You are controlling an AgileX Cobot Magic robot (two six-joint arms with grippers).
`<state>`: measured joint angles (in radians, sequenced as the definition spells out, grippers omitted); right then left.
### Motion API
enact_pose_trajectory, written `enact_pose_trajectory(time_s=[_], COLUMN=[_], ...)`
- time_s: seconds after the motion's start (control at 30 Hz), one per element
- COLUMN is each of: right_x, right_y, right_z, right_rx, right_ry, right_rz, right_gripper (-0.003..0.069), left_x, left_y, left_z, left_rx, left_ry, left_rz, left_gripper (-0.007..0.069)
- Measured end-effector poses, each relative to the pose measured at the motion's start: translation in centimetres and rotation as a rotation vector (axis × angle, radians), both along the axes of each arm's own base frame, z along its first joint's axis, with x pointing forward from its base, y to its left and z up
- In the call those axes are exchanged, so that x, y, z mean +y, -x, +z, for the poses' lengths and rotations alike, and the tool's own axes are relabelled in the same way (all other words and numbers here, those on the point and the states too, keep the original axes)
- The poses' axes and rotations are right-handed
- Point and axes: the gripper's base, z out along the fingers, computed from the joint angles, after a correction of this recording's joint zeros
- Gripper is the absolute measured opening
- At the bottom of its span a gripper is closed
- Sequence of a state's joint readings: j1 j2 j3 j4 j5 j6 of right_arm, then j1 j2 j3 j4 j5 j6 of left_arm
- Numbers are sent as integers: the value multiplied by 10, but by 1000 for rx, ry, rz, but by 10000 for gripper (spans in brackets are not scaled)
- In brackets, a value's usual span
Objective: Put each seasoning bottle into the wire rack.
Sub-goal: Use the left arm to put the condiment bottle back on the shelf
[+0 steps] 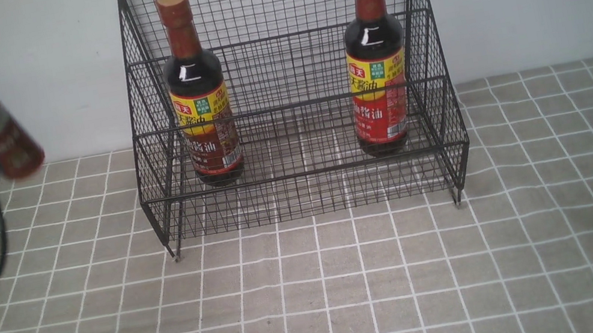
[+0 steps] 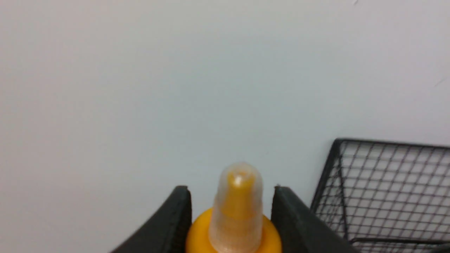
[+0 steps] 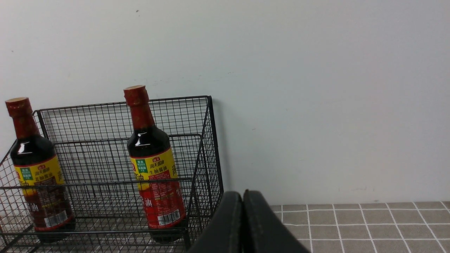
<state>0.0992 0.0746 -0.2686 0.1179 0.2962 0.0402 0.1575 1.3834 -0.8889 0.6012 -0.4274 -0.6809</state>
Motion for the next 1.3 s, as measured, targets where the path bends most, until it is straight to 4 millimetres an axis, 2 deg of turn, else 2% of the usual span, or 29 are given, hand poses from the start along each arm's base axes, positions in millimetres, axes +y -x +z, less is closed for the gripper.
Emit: enact_pose_trajectory(time_s=[0.1, 0.2, 0.33, 0.53, 0.73, 1.0, 1.3], right_x=[0, 0, 0, 1, 1, 1, 1], right_y=[0, 0, 0, 0, 0, 0, 0], right_z=[0, -1, -4, -6, -8, -9, -9], right_rx=[1, 11, 45, 69, 85, 93, 95], right_ry=[0, 1, 6, 9, 11, 12, 12], right_rz=[0, 1, 4, 7, 8, 9, 9], right_gripper=[-12, -12, -12, -12, -12, -12, -12], left_x=[-27, -47, -85, -112, -120, -127, -130], left_y=[13, 16, 16, 3, -12, -31, -38], left_z=[17, 17, 11, -2, -25, -65, -94], left_rx=[-29, -25, -2, 22, 69, 106, 175], left_ry=[0, -13, -18, 10, 10, -114, -183], left_rz=[-124, -210, -352, -447, -482, -534, -577], left_gripper=[259, 259, 259, 259, 259, 259, 259])
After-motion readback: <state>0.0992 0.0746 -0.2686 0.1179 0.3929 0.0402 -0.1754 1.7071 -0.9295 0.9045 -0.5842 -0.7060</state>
